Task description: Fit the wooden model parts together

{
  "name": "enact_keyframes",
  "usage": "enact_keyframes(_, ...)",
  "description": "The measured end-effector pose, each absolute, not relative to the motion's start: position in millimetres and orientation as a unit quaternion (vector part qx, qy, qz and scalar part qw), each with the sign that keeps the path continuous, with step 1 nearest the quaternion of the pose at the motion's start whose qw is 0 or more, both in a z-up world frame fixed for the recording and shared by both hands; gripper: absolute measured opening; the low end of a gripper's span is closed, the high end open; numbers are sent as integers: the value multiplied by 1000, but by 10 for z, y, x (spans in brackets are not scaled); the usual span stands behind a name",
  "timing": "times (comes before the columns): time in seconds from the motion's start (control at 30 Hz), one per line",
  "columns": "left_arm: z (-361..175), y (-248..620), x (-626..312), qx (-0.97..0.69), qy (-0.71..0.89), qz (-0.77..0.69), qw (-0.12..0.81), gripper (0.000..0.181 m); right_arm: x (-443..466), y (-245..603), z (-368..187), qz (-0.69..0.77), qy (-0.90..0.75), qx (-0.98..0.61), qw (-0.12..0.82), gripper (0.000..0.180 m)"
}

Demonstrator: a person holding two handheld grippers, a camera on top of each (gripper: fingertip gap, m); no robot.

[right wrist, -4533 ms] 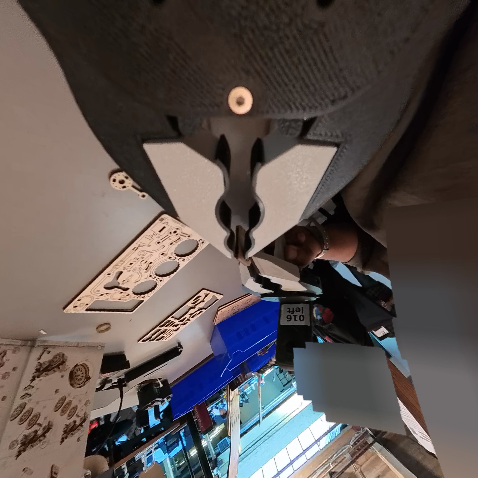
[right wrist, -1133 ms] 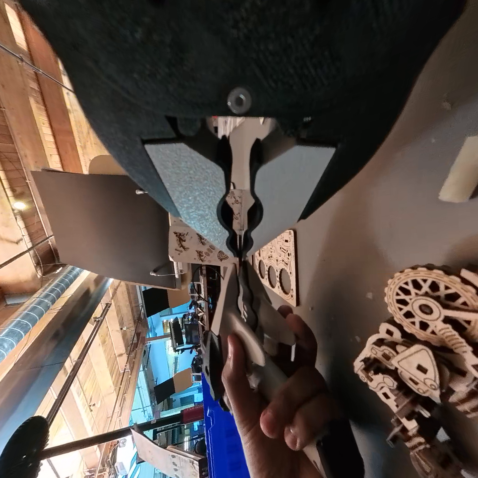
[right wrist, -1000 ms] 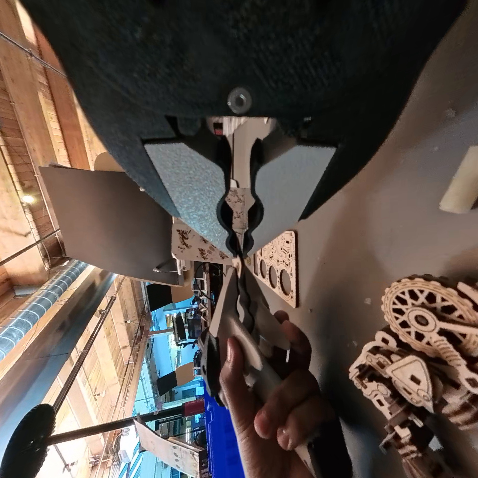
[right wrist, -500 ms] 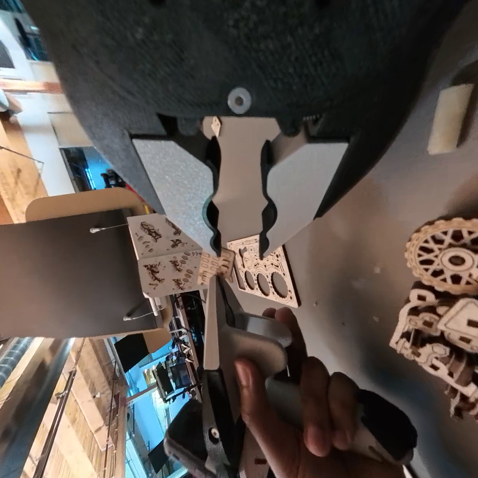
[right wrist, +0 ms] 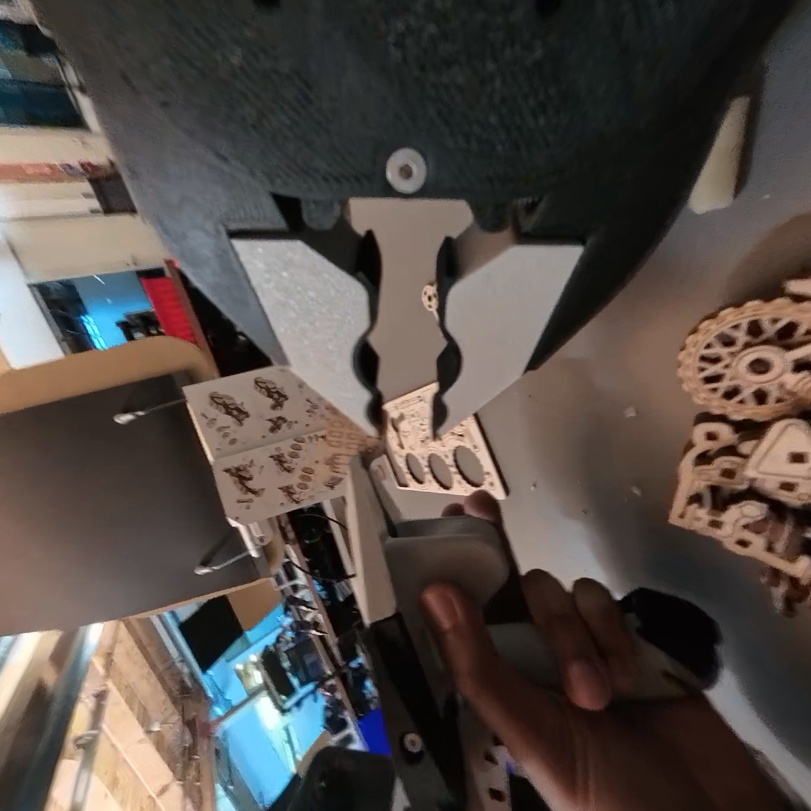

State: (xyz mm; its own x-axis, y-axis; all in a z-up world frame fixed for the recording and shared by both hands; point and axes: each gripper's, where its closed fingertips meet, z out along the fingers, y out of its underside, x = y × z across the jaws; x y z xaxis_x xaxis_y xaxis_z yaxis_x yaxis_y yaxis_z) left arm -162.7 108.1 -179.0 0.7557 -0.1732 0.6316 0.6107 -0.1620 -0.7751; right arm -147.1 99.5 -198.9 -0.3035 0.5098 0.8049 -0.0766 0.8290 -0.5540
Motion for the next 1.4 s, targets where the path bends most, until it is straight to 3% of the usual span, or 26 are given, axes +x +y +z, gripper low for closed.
enact_keyframes(0.07,-1772,1079,-1642,-693,-158,-310,631,1,-1433,933,-2031,266,-777,-129,556,7)
enact_keyframes(0.3,-1812,1090,-1617,-698,-160,-315,623,1,-1477,1032,-1910,267,-754,-158,579,33)
enact_keyframes(0.47,-1773,1091,-1580,-671,-192,-367,615,1,-1483,957,-1949,247,-758,-129,590,32)
enact_keyframes(0.6,-1739,1081,-1605,-657,-203,-381,618,1,-1451,885,-1990,262,-770,-129,567,12)
enact_keyframes(0.87,-1682,1063,-1610,-649,-183,-371,639,1,-1492,1016,-1728,357,-710,-226,563,24)
enact_keyframes(1.0,-1582,1025,-1604,-613,-181,-418,646,1,-1516,1174,-1563,526,-622,-369,448,28)
enact_keyframes(1.1,-1567,1019,-1587,-599,-182,-449,637,0,-1488,1137,-1575,621,-583,-416,320,14)
enact_keyframes(1.27,-1507,1007,-1477,-595,-154,-462,639,0,-1465,1076,-1593,699,-529,-451,169,17)
enact_keyframes(1.4,-1491,1000,-1466,-591,-150,-468,640,0,-1425,1019,-1554,729,-510,-444,108,4)
